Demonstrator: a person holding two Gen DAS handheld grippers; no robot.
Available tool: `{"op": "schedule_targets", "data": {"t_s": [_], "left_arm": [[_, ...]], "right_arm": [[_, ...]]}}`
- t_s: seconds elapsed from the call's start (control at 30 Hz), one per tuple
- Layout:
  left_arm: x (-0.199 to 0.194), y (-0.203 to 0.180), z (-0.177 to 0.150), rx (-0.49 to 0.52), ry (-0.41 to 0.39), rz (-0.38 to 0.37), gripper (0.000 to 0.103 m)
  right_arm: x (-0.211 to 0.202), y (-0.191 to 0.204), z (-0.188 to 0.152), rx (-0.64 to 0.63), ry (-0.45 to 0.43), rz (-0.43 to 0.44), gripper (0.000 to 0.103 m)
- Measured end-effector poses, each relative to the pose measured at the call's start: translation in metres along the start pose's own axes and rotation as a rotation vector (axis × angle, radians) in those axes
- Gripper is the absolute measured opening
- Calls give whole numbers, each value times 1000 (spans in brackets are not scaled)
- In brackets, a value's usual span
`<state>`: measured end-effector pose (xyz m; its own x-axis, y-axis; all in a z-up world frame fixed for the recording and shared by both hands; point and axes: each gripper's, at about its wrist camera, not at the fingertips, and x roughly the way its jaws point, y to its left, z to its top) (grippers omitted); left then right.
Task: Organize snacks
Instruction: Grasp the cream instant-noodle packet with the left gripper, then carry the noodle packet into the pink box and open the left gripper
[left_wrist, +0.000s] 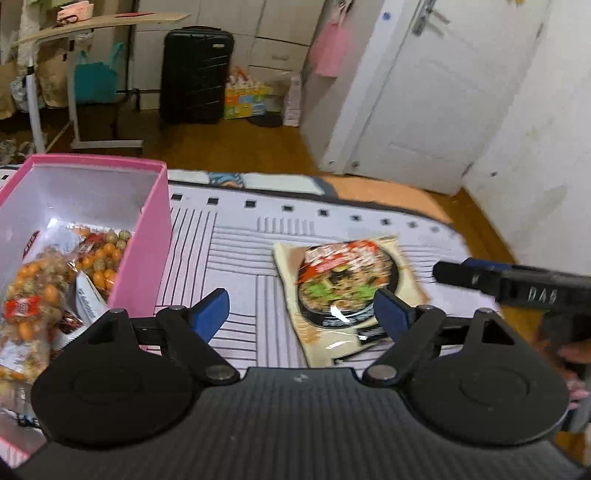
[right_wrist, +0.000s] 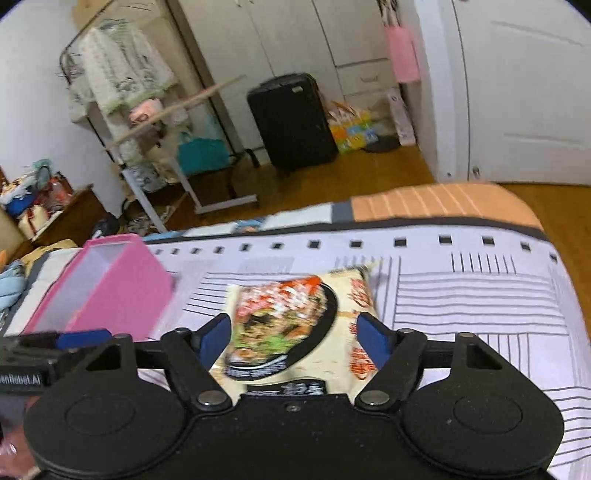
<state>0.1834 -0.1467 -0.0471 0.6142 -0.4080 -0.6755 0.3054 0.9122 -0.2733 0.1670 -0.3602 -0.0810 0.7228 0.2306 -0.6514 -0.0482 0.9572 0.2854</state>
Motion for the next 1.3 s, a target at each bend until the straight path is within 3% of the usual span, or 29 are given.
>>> {"op": "schedule_targets", "data": {"t_s": [0.13, 0.23, 0.3, 0.33, 0.4, 0.47, 0.53, 0.6, 0.67, 0.77, 0.93, 1.07, 1.3], "left_arm": [[41, 9, -15, -81, 22, -36, 84], [73, 17, -21, -175, 40, -30, 83], [89, 20, -25, -185, 7, -63, 83], [96, 19, -26, -166, -2, -70, 83], [108, 18, -29, -166, -1, -14, 83], [117, 20, -31, -168, 19, -21, 82], [118, 19, -33, -144, 9, -48, 80], [118, 19, -35, -117, 25, -140, 55], [122, 22, -35, -167, 83, -239, 50], [128, 26, -35, -228, 104, -259, 47], [120, 15, -32, -198, 135, -251, 47], [108, 5, -33, -127, 182, -225, 47], [81, 2, -43, -111, 280, -263, 47]], "right_arm": [[24, -11, -7, -5, -8, -4, 75], [41, -15, -8, -59, -15, -77, 75], [52, -14, -10, -124, 4, -123, 76], [55, -15, -10, -130, 8, -118, 79], [59, -21, -10, -94, 18, -63, 82], [64, -30, -10, -19, 65, 13, 84], [68, -38, -12, 54, 93, 51, 86], [68, -39, -13, 67, 89, 54, 80], [64, -36, -13, 63, 86, 50, 73], [60, -32, -14, 82, 103, 43, 61], [43, -15, -19, 47, 122, -3, 54], [24, -2, -27, 51, 142, -28, 54], [-7, 21, -36, 47, 174, -66, 54]]}}
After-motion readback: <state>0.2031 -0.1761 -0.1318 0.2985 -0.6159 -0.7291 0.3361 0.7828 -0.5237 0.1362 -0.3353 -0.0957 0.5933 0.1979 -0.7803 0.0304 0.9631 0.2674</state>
